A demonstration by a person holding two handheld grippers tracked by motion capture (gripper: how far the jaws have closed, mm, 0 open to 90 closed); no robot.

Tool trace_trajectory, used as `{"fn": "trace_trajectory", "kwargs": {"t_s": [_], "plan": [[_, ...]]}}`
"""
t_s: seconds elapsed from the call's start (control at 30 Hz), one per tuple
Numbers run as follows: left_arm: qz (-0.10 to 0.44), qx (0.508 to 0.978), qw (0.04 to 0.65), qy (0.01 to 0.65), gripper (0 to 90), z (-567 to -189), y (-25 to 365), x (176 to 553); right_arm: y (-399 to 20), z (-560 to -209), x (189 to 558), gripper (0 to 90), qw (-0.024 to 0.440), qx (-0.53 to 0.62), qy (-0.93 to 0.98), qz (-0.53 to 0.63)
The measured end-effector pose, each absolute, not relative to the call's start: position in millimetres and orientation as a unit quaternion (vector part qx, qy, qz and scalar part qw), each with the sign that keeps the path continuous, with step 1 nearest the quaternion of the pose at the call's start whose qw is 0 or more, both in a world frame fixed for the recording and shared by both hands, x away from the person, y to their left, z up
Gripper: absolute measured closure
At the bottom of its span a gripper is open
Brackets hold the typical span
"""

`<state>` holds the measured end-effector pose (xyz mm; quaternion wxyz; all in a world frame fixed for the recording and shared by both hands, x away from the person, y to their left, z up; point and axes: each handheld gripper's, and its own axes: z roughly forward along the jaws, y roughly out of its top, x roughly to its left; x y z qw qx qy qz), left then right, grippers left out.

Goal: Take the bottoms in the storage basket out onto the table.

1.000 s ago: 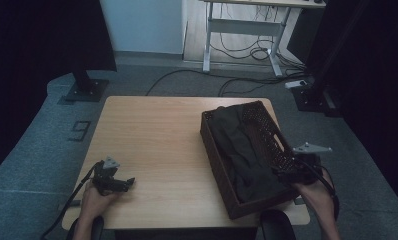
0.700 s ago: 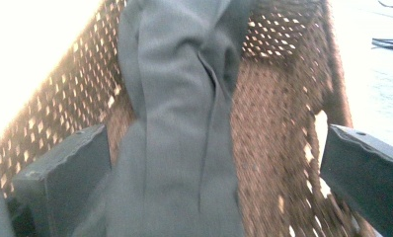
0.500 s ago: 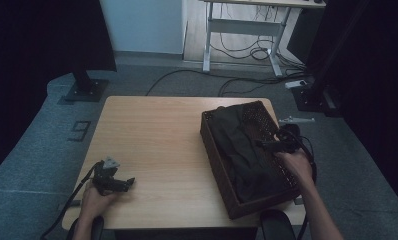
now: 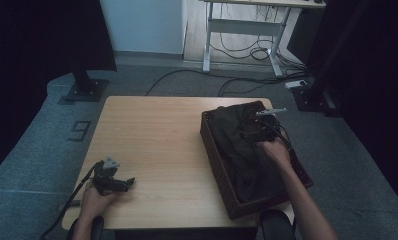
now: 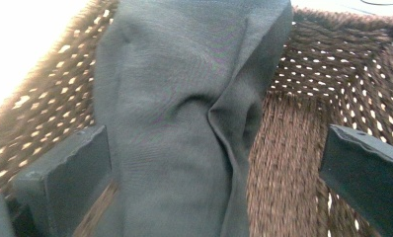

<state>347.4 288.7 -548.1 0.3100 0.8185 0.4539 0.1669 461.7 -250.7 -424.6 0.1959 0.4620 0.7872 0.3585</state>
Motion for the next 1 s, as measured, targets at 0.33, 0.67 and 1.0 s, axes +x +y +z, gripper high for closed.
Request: {"fn": "trace_trajectory", "kwargs": {"t_s": [0.33,0.67,1.0], "plan": [[0.167,0.819,0.310,0.454,0.0,-548,289,347,-238,-462,481,0.0,0.190,0.456,0.794,0.355],[0.167,0.819,0.310,0.454,0.0,-548,289,347,-225,-497,473,0.0,0.152,0.456,0.809,0.338],[0.167,0.819,0.310,0.454,0.0,-548,289,347,-222,-510,470,0.0,0.161,0.458,0.818,0.310]]}}
